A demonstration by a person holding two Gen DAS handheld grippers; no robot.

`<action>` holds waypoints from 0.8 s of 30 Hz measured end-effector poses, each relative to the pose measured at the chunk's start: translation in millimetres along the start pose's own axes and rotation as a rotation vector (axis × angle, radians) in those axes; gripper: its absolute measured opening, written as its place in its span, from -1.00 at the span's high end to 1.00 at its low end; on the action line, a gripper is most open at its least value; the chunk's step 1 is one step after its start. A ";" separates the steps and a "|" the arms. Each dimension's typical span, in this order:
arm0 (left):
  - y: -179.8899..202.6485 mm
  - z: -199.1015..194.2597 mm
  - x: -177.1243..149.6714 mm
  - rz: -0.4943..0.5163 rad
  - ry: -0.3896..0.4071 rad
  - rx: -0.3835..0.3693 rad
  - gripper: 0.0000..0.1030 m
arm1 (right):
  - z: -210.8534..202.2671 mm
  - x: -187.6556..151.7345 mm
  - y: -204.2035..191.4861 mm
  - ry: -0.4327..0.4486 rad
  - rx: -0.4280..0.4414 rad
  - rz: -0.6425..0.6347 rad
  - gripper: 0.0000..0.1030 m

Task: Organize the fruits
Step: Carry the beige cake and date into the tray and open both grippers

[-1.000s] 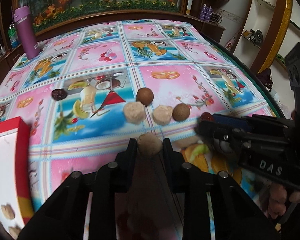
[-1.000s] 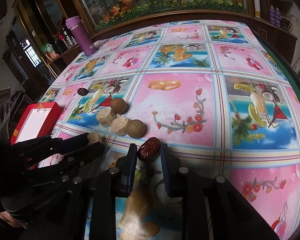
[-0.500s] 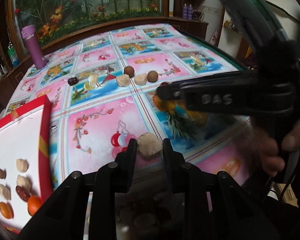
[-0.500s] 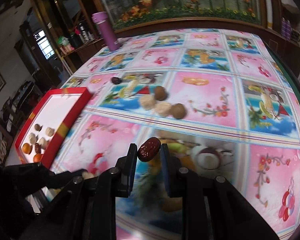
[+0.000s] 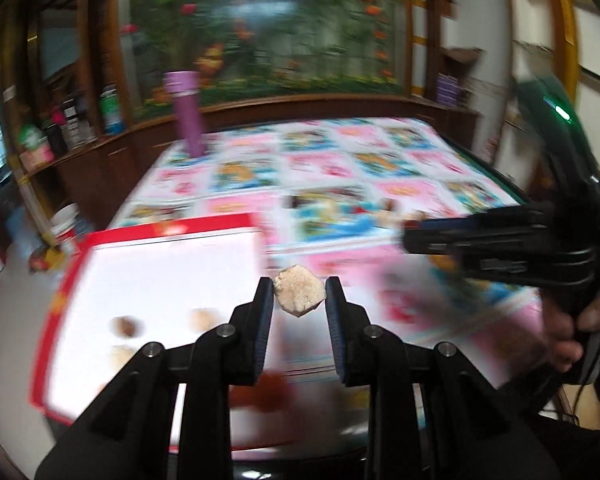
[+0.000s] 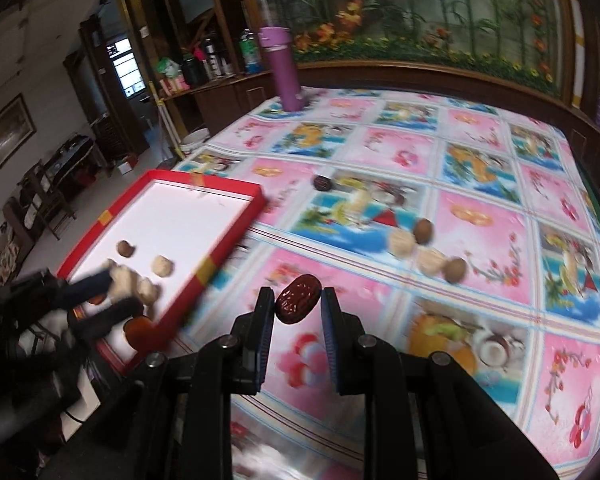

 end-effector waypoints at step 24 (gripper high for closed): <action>-103.9 31.1 -39.5 -0.119 -0.089 0.140 0.45 | 111.8 -5.5 -96.9 -0.164 0.162 -0.086 0.57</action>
Point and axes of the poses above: each gripper's, at about its wrist camera, not at the fingertips, and z roughly the way its jaws point, y to its right, x to its top, the point moved 9 cm from there along z, roughly the way its jaws point, and after that the axes turned 14 degrees about x, right-handed, at the moved point
